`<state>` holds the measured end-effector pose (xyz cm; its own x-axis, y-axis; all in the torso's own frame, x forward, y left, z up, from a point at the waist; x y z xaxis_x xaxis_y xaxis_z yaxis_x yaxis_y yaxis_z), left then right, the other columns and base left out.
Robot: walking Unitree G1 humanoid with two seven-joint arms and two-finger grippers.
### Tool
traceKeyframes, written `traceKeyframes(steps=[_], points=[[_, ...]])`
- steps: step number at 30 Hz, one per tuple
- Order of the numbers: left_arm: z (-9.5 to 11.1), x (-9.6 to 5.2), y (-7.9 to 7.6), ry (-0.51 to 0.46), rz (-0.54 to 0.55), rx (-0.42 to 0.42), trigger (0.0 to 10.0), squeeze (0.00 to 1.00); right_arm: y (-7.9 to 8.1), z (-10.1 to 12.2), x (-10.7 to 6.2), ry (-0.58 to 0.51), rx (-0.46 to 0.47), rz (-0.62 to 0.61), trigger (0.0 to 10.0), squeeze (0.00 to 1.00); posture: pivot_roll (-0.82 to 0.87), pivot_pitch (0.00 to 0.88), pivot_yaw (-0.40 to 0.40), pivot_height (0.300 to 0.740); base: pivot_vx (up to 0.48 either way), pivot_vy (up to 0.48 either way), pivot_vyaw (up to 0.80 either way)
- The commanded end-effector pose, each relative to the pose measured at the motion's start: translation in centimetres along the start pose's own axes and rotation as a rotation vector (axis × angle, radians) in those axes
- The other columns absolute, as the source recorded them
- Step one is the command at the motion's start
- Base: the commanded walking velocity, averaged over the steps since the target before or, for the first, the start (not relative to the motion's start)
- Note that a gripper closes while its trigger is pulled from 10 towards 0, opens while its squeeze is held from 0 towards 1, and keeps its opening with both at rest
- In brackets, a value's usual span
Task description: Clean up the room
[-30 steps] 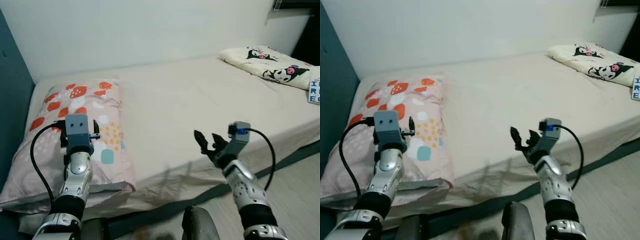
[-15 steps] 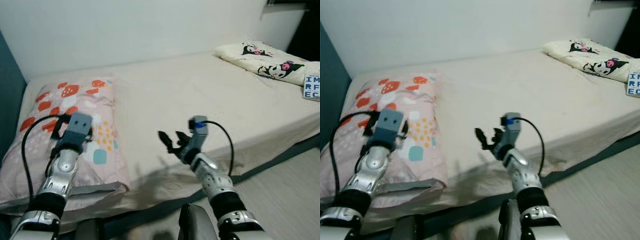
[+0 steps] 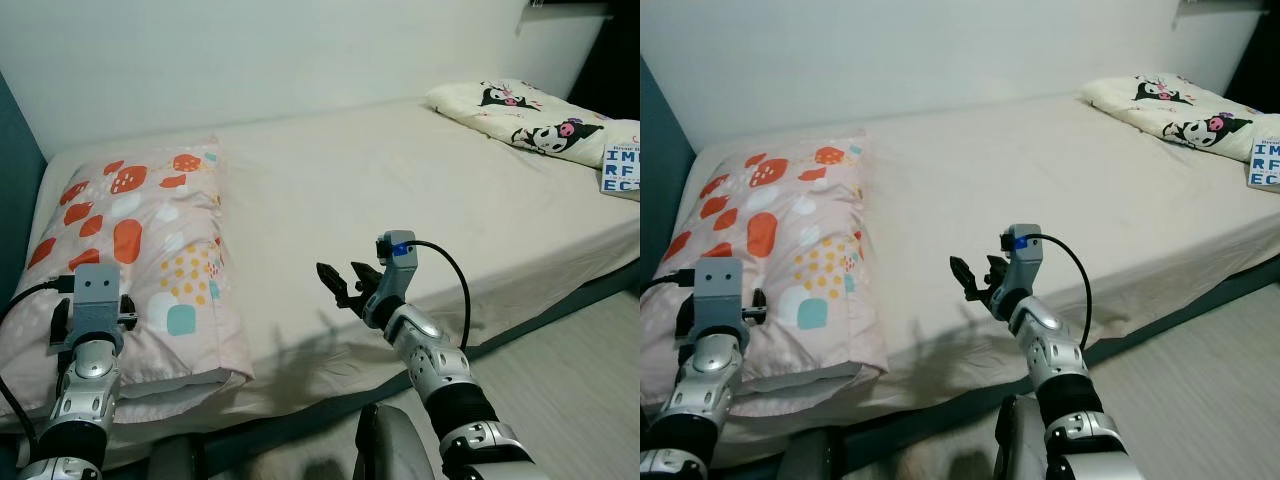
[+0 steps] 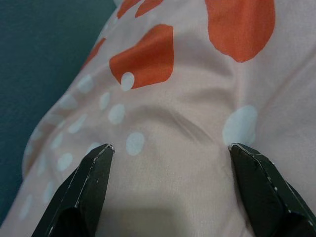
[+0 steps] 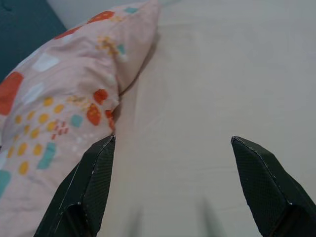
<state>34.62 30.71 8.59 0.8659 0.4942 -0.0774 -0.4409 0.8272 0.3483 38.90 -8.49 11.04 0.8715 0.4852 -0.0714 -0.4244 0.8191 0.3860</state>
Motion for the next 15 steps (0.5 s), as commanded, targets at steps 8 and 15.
traceKeyframes(steps=[8, 15], points=[[-4.5, -1.1, 3.3, 0.154, 0.09, -0.002, 10.0, 0.0, -0.1, 0.2, 0.1, 0.001, 0.005, -0.006, 10.0, 0.0, 0.02, 0.105, -0.116, 0.495, 0.0, 0.0, 0.0], [-8.2, -3.5, -2.5, 0.35, -0.123, -0.036, 10.0, 0.0, -0.4, 1.0, 0.0, -0.014, -0.001, -0.014, 10.0, 0.0, 0.01, 0.108, -0.123, 0.495, 0.0, 0.0, 0.0]])
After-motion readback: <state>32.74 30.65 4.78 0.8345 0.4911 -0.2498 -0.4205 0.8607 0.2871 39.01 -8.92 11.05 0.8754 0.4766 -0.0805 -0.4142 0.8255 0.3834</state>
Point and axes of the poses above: a point about 5 cm out from each wrist's last joint towards the gripper, its own x axis pointing out of the wrist towards the gripper, its own z axis along the axis of the wrist's last joint, y = z × x, the point moved 4 cm from there along x, pointing out of the wrist towards the gripper, and after that the axes turned 3 degrees about x, right-handed, at the moved point
